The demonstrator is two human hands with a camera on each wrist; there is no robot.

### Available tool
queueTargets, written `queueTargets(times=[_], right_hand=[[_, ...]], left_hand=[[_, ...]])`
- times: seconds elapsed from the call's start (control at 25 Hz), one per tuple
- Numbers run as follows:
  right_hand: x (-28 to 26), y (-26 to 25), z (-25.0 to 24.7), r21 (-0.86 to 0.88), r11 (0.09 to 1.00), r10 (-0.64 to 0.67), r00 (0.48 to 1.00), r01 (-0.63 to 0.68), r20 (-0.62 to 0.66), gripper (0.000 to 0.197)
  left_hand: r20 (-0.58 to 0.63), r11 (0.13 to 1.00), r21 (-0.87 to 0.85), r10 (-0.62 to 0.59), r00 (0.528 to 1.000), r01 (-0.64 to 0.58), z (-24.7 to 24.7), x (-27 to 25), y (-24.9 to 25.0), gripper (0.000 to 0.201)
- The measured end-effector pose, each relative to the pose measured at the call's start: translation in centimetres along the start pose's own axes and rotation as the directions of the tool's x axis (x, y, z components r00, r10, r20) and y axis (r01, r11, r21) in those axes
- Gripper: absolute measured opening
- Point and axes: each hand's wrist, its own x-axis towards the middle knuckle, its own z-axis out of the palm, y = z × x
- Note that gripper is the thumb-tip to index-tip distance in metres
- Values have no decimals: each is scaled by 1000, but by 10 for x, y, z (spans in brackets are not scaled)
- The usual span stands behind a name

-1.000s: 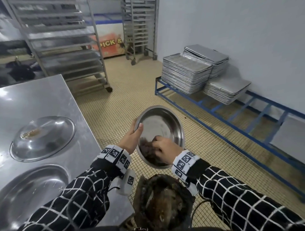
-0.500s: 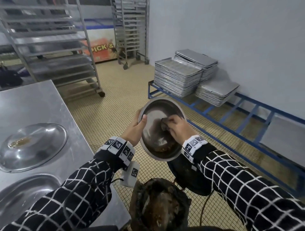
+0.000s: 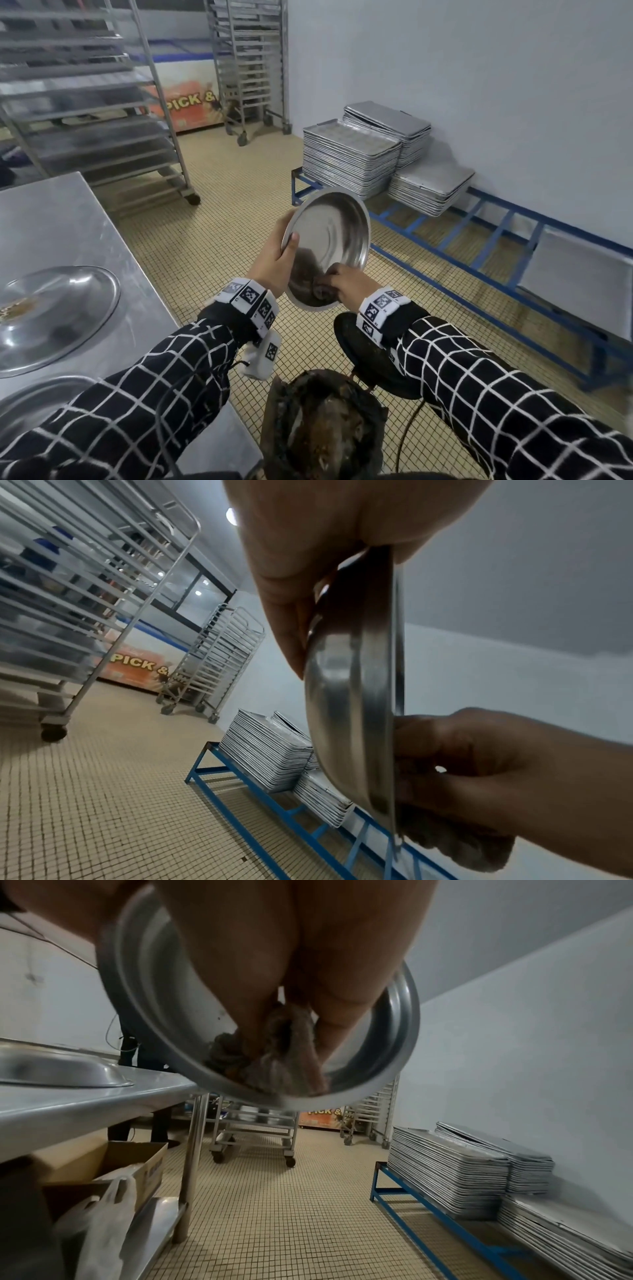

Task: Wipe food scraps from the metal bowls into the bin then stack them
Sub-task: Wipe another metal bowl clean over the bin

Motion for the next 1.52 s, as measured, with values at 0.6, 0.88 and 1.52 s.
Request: queueTargets(times=[0.6, 0.88, 1.52], right_hand=[[19, -15, -33, 543, 833, 398, 801, -111, -447, 30], [8, -22, 0, 452, 891, 111, 944, 43, -310, 28], [-31, -20, 0, 802, 586, 583, 750, -121, -313, 22]], left_hand=[[72, 999, 43, -20, 997, 17, -15, 0, -8, 29], [-4, 999, 21, 33, 999, -33, -22, 4, 5, 38], [-66, 999, -47, 21, 998, -24, -14, -3, -9, 40]])
